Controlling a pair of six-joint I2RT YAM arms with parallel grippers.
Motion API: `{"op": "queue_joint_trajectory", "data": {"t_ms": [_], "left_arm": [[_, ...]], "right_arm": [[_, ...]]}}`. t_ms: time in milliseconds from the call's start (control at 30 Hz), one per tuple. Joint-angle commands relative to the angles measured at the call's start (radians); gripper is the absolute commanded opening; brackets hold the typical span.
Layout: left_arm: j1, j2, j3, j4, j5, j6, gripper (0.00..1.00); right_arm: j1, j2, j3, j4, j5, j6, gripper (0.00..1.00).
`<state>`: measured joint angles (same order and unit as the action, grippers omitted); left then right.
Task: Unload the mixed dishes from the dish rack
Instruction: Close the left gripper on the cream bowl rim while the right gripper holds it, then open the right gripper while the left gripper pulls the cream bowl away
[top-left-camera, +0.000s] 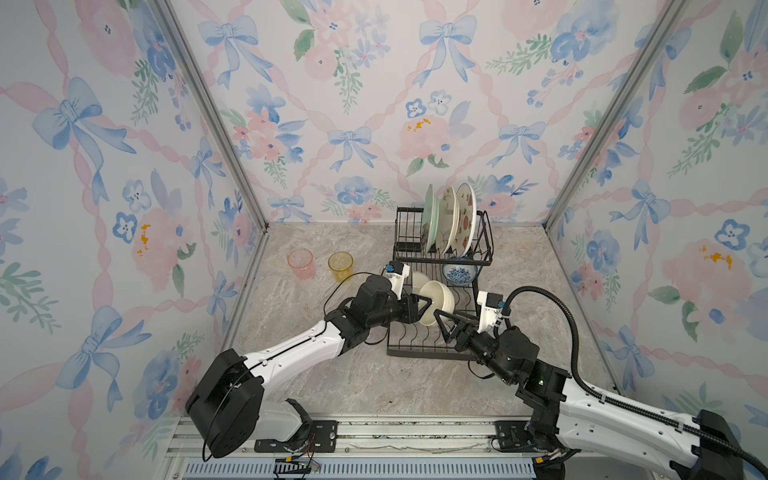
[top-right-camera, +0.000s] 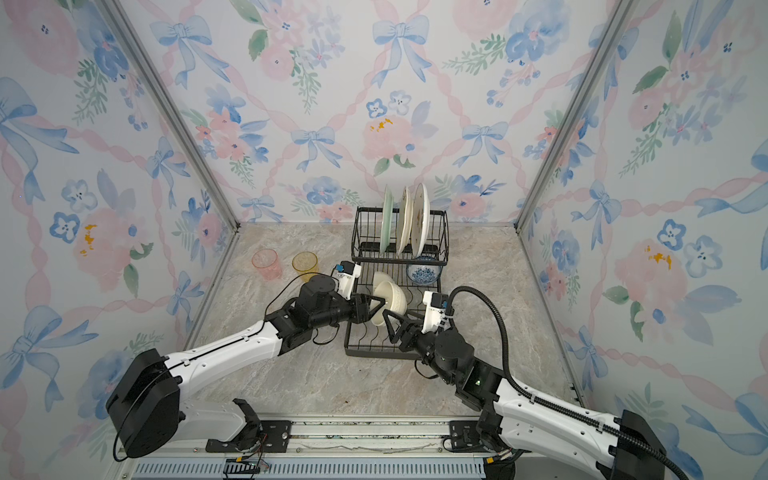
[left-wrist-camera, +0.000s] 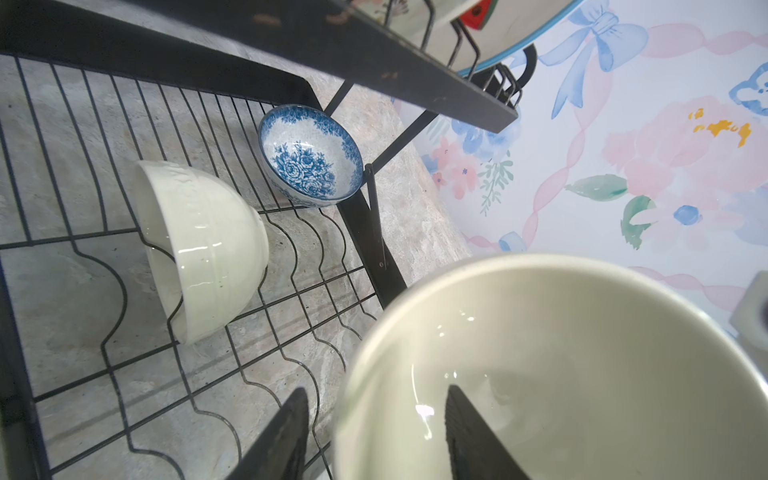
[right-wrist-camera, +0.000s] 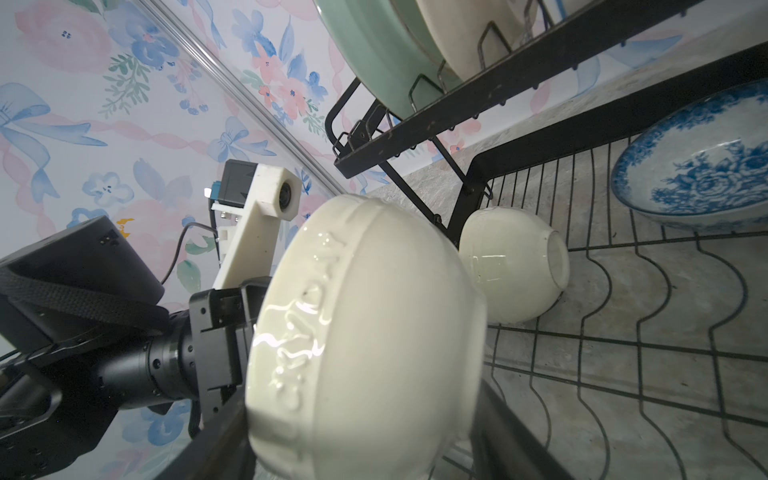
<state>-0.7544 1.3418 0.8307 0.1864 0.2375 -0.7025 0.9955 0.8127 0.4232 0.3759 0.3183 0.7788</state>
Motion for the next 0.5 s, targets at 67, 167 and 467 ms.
{"op": "queue_joint_trajectory", "data": {"t_ms": [67,167,467], "left_arm": [[-0.006,0.009,0.031,0.019,0.020,-0.002,0.38],[-0.005,0.007,0.031,0.019,0.022,-0.003,0.30],[-0.005,0.000,0.031,0.019,0.022,-0.005,0.20]], "right_arm": [[0.014,-0.011,0.008,0.109,-0.012,0.007,0.53],[0.014,-0.006,0.009,0.110,-0.017,0.008,0.53],[0.015,0.017,0.044,0.049,-0.055,-0.018,0.55]]}}
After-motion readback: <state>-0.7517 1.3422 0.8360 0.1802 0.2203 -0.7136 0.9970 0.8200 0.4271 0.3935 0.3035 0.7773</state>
